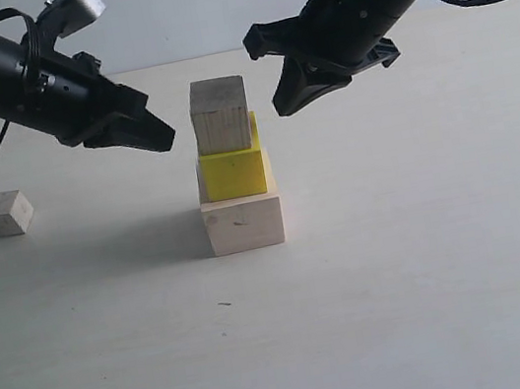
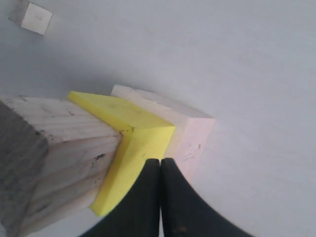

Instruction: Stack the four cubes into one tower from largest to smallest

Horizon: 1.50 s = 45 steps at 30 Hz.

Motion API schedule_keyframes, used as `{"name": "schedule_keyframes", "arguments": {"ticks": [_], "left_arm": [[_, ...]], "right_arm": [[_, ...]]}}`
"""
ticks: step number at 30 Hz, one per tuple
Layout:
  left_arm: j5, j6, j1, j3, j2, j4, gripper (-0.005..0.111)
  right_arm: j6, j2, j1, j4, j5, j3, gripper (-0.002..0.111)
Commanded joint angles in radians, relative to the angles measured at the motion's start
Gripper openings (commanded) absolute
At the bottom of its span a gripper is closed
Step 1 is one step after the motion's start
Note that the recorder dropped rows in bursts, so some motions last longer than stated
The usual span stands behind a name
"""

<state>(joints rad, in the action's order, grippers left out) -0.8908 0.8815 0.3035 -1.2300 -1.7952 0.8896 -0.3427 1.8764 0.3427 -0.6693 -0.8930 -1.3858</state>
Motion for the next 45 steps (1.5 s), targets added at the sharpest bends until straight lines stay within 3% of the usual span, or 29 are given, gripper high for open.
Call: {"name": "schedule_keyframes", "arguments": {"ticks": [1,7,24,45], "left_arm": [[0.042,0.001,-0.004,0.041,0.003,-0.011,0.0],[0.086,0.033,-0.004,0.087,0.003,0.011,0.0],[0.074,0.052,-0.004,0.087,0.003,0.035,0.0],[0.075,0.056,-0.004,0.087,0.003,0.035,0.0]], "right_arm": [[0.004,0.038,-0.002,-0.003,0.004,0.004,0.0],[0.004,0.077,-0.002,-0.012,0.01,0.004,0.0],[-0.125,0.131,-0.002,-0.145,0.029,0.004,0.0],[-0.184,0.131,-0.002,-0.166,0.035,0.004,0.0]]}}
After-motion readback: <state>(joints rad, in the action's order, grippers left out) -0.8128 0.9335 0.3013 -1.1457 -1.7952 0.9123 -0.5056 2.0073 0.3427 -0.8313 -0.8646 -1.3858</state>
